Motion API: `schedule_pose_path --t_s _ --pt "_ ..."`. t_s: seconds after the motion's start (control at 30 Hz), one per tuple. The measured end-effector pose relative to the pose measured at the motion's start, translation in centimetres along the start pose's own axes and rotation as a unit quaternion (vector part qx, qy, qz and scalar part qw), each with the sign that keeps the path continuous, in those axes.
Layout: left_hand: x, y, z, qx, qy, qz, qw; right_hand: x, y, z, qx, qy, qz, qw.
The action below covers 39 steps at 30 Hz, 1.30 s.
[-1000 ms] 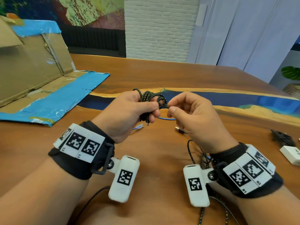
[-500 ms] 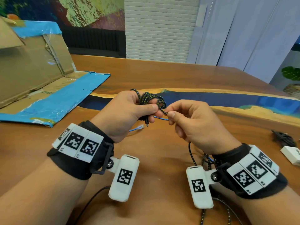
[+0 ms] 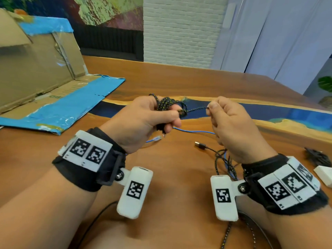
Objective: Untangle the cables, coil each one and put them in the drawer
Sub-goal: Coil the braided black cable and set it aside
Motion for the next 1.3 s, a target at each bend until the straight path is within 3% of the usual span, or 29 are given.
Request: schedule_pose_path --t_s 0.1,0.23,0.3,0.43,0.53,0.7,0.77,0.93,1.0,1.1,1.17,1.3 --pt "-0.8 -0.8 0.0 0.020 -0.023 -0.063 0.998 -0.1 0.3 -0.3 -0.002 0.020 -0.065 0.998" --pt "-1.3 -0.2 0.4 0.017 -0.068 -0.059 0.996 3.0 1.4 -1.7 0.010 0.216 -0.117 0.969" --pt "-1.0 0.3 0.6 0.008 -0.078 -0.033 0.996 4.0 1.6 -2.0 0.012 0.248 -0.074 0.966" --pt "-0.7 0.7 0.6 0.000 -0.082 0.012 0.997 3.5 2.3 -1.7 0.012 0.131 0.033 0.991" --pt "-0.8 0.8 0.6 0.007 -0.096 0.026 0.995 3.6 2.7 -1.9 0.009 0.071 0.143 0.987" --pt "-0.5 1.0 0.6 0.006 -0.073 0.018 0.997 2.2 2.5 -1.4 -0.077 -0.058 0.035 0.995" --pt "-0.3 0.9 0.6 0.009 -0.056 0.015 0.998 1.9 2.5 -1.3 -0.090 -0.056 0.019 0.994" --pt "-0.2 1.1 0.7 0.023 -0.044 0.042 0.998 3.1 3.3 -1.9 -0.093 0.087 -0.024 0.992" --pt "-0.4 1.5 0.8 0.010 -0.052 0.043 0.998 3.1 3.5 -2.1 -0.097 0.106 0.000 0.990" --pt "-1.0 1.5 1.0 -0.007 -0.070 0.040 0.997 1.4 3.2 -1.5 -0.092 0.057 0.031 0.994" --pt "-0.8 1.1 0.9 -0.019 -0.049 0.028 0.998 0.0 2.5 -1.0 -0.073 0.018 0.022 0.997" --pt "1.8 1.5 0.0 -0.061 0.108 0.066 0.990 -0.7 1.7 -0.4 -0.068 -0.041 -0.045 0.996"
Point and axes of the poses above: each hand's wrist, its own z-axis towards the middle knuckle, its own x-axis out of the palm, y = z × x, the point moved 4 cm from there along z, towards the middle knuckle, and after that the axes turned 6 degrees about y, right-handed, at the moved point
